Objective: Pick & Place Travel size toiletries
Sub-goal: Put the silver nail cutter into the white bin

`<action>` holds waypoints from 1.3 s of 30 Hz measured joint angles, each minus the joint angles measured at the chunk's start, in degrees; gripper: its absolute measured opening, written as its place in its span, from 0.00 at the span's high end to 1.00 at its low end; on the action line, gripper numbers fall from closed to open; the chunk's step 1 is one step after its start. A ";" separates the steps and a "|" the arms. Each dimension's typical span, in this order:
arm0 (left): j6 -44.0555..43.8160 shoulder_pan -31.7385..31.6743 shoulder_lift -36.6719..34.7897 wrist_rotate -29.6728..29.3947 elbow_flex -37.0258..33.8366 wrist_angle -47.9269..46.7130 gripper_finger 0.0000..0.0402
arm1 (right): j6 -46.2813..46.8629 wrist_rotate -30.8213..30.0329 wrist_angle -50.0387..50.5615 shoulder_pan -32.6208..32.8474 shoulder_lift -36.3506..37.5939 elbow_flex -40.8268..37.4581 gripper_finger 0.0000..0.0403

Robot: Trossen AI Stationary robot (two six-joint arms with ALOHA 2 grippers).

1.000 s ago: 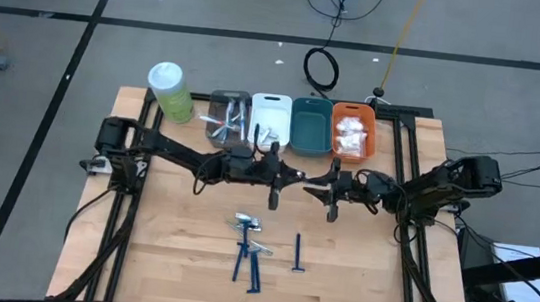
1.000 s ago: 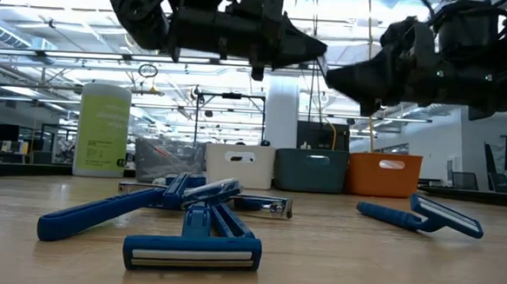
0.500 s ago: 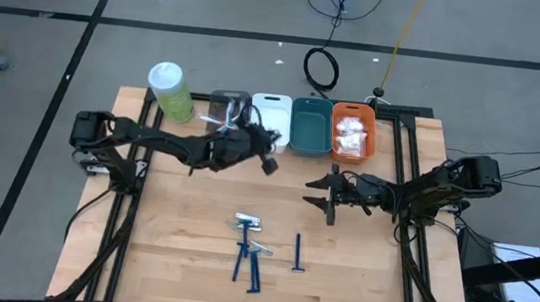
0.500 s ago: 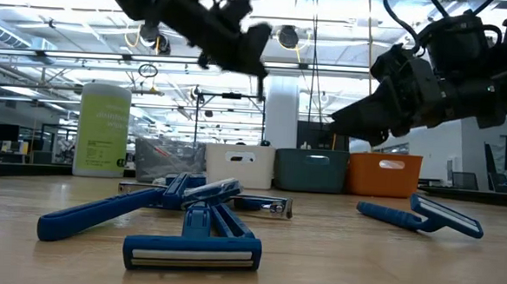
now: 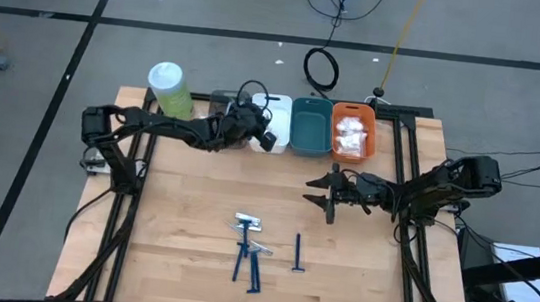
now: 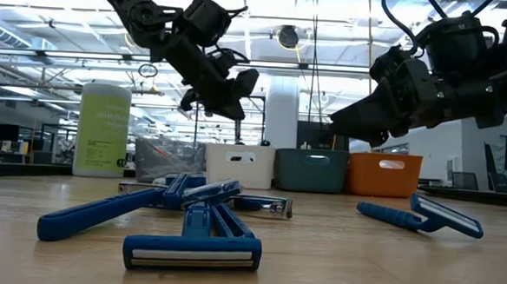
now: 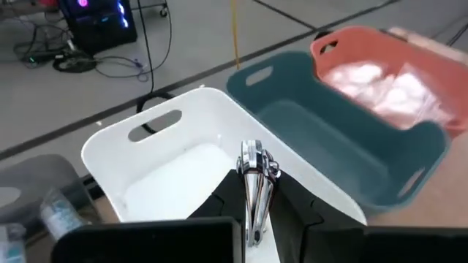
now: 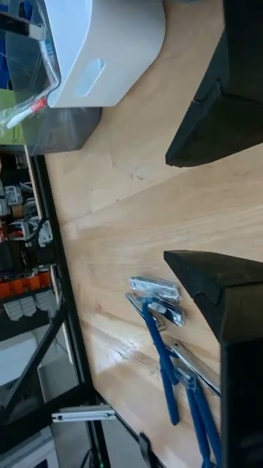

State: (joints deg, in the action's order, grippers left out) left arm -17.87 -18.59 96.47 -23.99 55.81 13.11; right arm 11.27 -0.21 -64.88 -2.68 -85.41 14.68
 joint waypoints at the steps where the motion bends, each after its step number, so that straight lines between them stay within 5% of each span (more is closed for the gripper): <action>1: -0.54 -0.04 -0.04 0.02 0.00 0.34 0.93 | 0.04 0.02 0.00 0.00 0.00 0.00 0.54; 11: -1.10 0.33 -0.09 0.15 0.07 0.39 0.86 | 0.11 0.19 0.02 0.02 0.00 0.00 0.53; 22: -1.09 -0.02 -0.09 0.16 0.07 0.43 0.44 | 0.13 0.22 0.02 0.02 0.00 0.00 0.54; 26: 3.07 0.72 -0.68 6.13 0.07 0.14 0.35 | 0.31 0.24 0.02 0.02 0.00 0.00 0.54; 30: 6.18 2.62 -3.98 12.18 0.07 -1.05 0.31 | 0.32 0.24 0.02 0.02 0.00 0.00 0.54; 39: 10.09 11.18 -16.66 11.93 0.11 -13.02 0.30 | 1.45 0.28 7.88 3.04 0.02 4.86 0.54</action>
State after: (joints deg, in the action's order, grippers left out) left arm -7.79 -7.41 79.81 -12.06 55.92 0.09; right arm 12.71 0.08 -57.00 0.36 -85.38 19.54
